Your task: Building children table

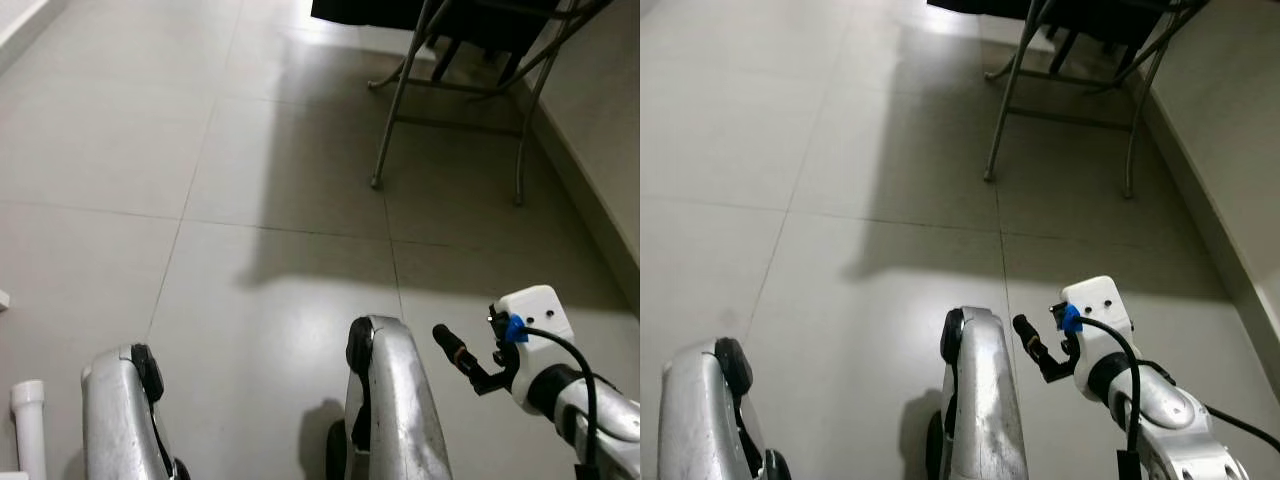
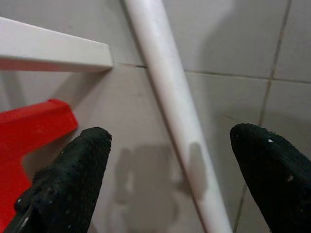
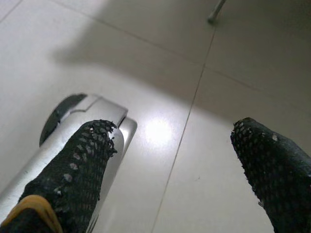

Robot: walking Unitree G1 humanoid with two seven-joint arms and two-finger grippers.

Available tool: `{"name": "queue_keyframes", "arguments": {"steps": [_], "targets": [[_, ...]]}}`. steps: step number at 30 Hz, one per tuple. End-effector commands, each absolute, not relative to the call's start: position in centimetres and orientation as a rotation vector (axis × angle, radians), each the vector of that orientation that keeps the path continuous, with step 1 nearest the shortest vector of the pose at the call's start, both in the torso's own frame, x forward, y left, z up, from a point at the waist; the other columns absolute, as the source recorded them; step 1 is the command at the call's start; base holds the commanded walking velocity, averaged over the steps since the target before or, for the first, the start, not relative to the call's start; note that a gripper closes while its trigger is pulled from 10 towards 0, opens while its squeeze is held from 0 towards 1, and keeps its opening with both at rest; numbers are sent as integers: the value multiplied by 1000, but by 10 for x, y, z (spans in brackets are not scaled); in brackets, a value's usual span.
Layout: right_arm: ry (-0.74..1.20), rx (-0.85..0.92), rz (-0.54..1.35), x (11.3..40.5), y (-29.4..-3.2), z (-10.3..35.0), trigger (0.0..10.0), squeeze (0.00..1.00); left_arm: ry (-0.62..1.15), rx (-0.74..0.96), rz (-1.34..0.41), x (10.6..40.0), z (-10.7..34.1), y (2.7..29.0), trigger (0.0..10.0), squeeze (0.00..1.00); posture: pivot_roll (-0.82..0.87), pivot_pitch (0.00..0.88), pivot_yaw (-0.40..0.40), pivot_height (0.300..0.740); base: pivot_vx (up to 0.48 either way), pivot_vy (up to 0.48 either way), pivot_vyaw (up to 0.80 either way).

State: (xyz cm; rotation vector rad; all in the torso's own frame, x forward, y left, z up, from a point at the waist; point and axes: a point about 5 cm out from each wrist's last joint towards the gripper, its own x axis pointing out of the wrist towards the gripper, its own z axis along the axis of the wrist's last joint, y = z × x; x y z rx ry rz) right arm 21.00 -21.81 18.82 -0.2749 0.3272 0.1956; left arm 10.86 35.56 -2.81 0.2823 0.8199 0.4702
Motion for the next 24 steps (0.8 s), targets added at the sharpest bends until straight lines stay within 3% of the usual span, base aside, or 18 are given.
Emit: {"name": "queue_keyframes", "arguments": {"steps": [1, 9, 14, 24], "targets": [[342, -286, 200, 205, -220, 190, 10000, 0, 879, 259, 438, 92, -41, 345, 10000, 0, -178, 345, -185, 310, 0, 0, 0], [362, -316, 210, 200, -227, 198, 10000, 0, 885, 260, 434, 89, -44, 344, 10000, 0, -222, 376, -213, 300, 0, 0, 0], [376, -331, 223, 200, -229, 200, 10000, 0, 949, 270, 470, 67, -50, 347, 10000, 0, -229, 391, -231, 300, 0, 0, 0], [381, -339, 250, 205, -228, 203, 10000, 0, 989, 329, 565, 52, -46, 363, 10000, 0, -242, 405, -253, 300, 0, 0, 0]]}}
